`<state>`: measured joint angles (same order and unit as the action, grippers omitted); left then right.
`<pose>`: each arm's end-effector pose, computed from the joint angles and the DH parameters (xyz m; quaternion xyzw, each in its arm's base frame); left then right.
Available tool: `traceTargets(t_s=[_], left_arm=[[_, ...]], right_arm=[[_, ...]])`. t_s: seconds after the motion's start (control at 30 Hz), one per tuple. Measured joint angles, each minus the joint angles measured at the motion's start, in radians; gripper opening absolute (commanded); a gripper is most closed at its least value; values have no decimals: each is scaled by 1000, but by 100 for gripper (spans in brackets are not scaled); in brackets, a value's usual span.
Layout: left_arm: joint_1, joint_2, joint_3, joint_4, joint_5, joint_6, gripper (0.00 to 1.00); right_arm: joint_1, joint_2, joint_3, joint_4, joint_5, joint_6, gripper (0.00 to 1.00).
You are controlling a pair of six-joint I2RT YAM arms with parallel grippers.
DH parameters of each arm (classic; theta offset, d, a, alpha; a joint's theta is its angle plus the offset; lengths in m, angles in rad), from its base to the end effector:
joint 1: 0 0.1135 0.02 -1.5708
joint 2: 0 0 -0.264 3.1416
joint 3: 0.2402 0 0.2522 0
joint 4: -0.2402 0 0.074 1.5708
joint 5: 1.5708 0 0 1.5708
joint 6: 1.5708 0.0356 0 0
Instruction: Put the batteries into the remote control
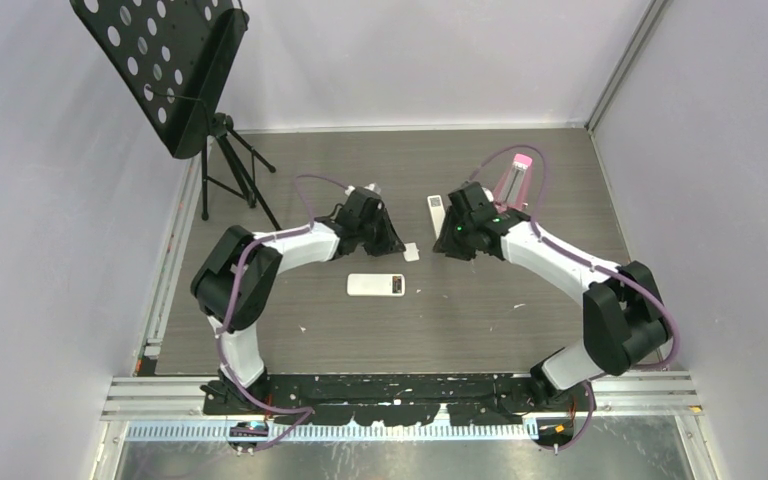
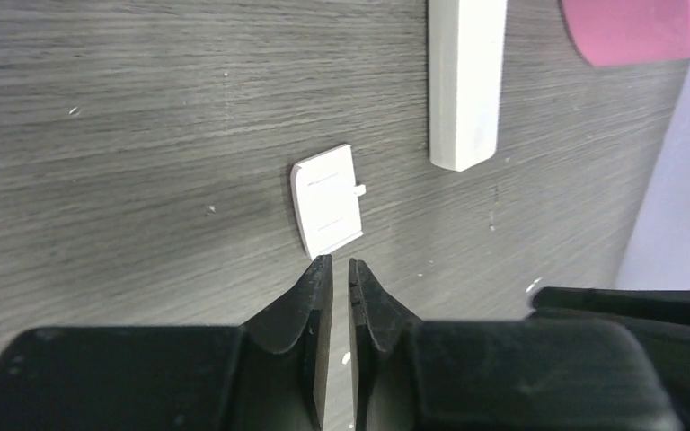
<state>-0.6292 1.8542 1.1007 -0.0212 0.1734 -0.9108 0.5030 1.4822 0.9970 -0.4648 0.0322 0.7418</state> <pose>0.3129 -0.2353 0.1668 -0.0956 0.9140 -0.3261 0.2217 0.2678 0.1460 0.2262 0.1183 0.9447 0.1656 0.2571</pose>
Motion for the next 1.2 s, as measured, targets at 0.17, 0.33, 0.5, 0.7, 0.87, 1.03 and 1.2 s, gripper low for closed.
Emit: traceTargets(t_s=[0.17, 0.33, 0.5, 0.7, 0.87, 1.03, 1.2], left_arm=[[27, -99, -48, -10, -10, -1, 27], [78, -247, -145, -77, -94, 13, 53], [118, -365, -226, -152, -175, 34, 81], [148, -486, -307, -216, -216, 58, 91], [171, -549, -358, -232, -223, 73, 91], [201, -568, -390, -235, -217, 81, 91], [216, -568, -404, -235, -208, 82, 91]], right_arm=[[114, 91, 89, -25, 69, 11, 43], [192, 243, 233, -61, 133, 1, 44], [224, 379, 347, -97, 196, -29, 44], [226, 461, 403, -133, 237, -60, 35], [226, 505, 446, -143, 245, -92, 34], [229, 540, 475, -145, 255, -113, 31], [229, 570, 497, -158, 255, -119, 19]])
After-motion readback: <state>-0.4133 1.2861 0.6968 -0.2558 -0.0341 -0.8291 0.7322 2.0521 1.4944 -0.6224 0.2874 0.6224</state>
